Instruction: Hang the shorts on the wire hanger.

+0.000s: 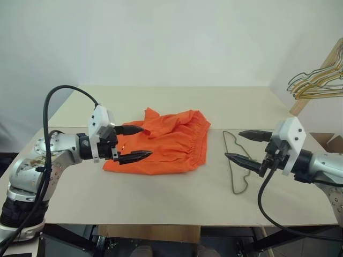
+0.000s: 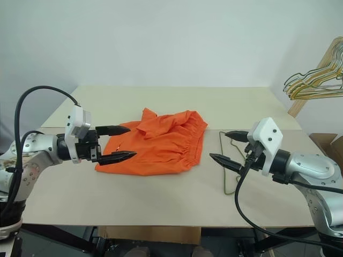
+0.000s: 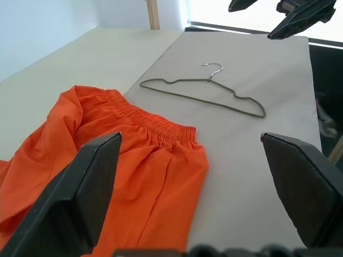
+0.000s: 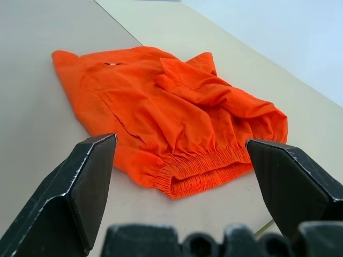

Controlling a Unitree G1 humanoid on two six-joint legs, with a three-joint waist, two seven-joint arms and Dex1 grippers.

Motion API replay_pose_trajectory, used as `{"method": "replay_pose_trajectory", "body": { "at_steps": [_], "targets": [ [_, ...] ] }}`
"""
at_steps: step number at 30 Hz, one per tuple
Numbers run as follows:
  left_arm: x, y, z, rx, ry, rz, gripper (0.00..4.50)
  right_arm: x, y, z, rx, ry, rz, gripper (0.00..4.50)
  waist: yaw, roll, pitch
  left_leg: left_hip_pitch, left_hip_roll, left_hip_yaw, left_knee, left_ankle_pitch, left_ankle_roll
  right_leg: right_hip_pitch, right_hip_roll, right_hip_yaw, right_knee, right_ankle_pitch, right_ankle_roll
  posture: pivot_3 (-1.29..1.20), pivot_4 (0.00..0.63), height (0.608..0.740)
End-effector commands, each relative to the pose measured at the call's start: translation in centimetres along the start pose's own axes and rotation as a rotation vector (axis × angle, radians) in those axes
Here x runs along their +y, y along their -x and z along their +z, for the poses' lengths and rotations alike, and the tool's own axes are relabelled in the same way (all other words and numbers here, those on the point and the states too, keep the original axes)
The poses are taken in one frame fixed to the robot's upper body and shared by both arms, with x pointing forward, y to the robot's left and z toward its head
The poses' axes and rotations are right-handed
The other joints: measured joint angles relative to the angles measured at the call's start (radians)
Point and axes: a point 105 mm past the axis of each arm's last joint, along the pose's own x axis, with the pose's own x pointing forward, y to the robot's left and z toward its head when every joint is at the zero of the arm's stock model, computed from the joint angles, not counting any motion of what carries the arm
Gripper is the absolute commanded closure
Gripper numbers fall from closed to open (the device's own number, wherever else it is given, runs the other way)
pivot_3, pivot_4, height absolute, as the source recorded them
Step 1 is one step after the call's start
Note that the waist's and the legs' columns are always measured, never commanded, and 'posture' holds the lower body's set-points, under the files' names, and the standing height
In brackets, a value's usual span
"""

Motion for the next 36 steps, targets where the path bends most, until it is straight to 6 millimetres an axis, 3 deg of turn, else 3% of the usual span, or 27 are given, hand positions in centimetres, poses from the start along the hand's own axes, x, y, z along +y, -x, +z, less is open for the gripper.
{"method": "replay_pose_trajectory", "body": {
  "at_steps": [1,14,23,28,36],
  "targets": [
    [-0.1,0.3,1.5,-0.038,-0.061,0.002,0.0,-0.3,0.1,1.4,-0.046,0.049,-0.014,0.03,0.0,0.0,0.0,0.0,0.0,0.0,0.0,0.0,0.0,0.0,0.0,0.0,0.0,0.0,0.0,0.06,0.0,0.74],
    [0.3,1.5,-0.6,0.155,-0.115,0.034,0.0,-0.4,-0.4,1.3,-0.051,0.054,-0.001,0.03,0.003,0.0,0.0,0.0,0.0,0.001,0.0,0.0,0.0,0.0,0.0,0.0,0.0,0.0,0.0,0.08,0.0,0.74],
    [1.4,4.4,-6.7,0.49,-0.229,0.119,0.0,0.8,-2.1,2.2,-0.069,0.102,0.068,0.03,0.0,0.0,0.0,0.0,0.001,0.004,-0.001,0.0,0.0,-0.001,0.0,0.0,0.0,0.0,0.0,0.06,0.0,0.74],
    [2.9,6.0,-9.9,0.658,-0.317,0.159,0.0,1.2,-2.4,1.7,-0.07,0.085,0.061,0.03,0.008,-0.001,0.0,0.0,0.0,0.004,-0.001,0.0,0.0,0.0,0.0,0.0,-0.001,0.0,0.0,0.05,0.0,0.74],
    [5.6,4.2,-13.5,0.745,-0.424,0.201,0.0,1.9,-2.8,2.1,-0.098,0.069,0.06,0.03,0.012,-0.001,0.0,-0.001,0.0,0.005,0.0,0.0,0.0,-0.001,0.0,-0.001,0.0,0.0,0.0,0.03,0.0,0.74]
  ]
}}
